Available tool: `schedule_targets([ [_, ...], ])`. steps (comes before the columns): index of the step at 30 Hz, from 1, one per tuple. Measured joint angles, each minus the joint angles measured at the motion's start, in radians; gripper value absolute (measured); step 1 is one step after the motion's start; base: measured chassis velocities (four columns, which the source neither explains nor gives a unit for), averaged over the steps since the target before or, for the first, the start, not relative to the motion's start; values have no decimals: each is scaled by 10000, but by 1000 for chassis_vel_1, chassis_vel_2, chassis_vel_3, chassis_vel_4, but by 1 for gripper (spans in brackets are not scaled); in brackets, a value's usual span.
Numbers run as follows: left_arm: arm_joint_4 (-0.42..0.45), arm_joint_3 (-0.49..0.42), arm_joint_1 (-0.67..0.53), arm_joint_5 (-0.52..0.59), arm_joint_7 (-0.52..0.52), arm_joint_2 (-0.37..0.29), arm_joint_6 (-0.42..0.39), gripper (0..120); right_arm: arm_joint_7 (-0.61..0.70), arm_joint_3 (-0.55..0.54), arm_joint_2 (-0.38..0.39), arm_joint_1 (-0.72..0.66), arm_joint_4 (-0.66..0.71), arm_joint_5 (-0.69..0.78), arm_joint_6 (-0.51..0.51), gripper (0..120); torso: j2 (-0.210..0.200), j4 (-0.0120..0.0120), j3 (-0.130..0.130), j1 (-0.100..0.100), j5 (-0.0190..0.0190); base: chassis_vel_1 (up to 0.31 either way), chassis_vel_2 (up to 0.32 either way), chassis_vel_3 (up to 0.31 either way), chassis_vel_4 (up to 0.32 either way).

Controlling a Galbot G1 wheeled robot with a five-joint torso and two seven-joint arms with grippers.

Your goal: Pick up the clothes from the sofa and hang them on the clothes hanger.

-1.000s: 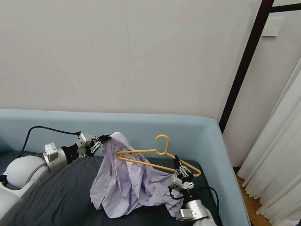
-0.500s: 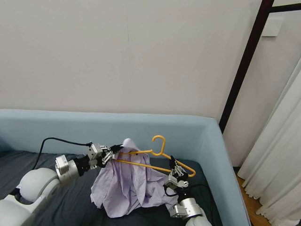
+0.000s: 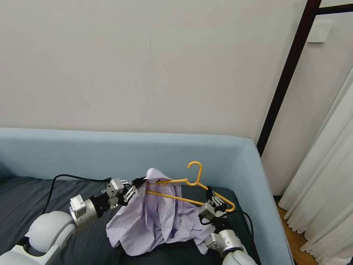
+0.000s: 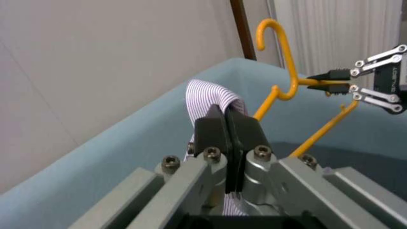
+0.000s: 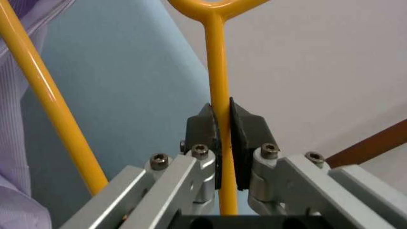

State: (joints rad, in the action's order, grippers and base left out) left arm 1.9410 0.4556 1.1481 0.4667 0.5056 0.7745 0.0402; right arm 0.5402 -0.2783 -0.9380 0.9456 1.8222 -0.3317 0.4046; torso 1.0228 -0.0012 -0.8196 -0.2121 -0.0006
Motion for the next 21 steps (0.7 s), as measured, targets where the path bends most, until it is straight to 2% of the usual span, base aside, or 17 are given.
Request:
schedule_targets([
  [6, 439, -252, 179, 15, -126, 236, -3, 0, -84, -369, 477, -375, 160, 569, 727, 4, 0, -1, 0, 0, 0, 0, 0, 0, 0],
  [9, 534, -520, 421, -371, -46, 530, 10, 0, -181, -893, 661, -758, 238, 1169, 1391, 4, 0, 1, 0, 0, -3, 0, 0, 0, 0],
  [21, -140, -1178, 608, -1467, -14, 911, 374, 0, 0, -1129, 185, -1134, 350, 2147, 1428, 4, 0, 1, 0, 1, -1, 0, 0, 0, 0],
])
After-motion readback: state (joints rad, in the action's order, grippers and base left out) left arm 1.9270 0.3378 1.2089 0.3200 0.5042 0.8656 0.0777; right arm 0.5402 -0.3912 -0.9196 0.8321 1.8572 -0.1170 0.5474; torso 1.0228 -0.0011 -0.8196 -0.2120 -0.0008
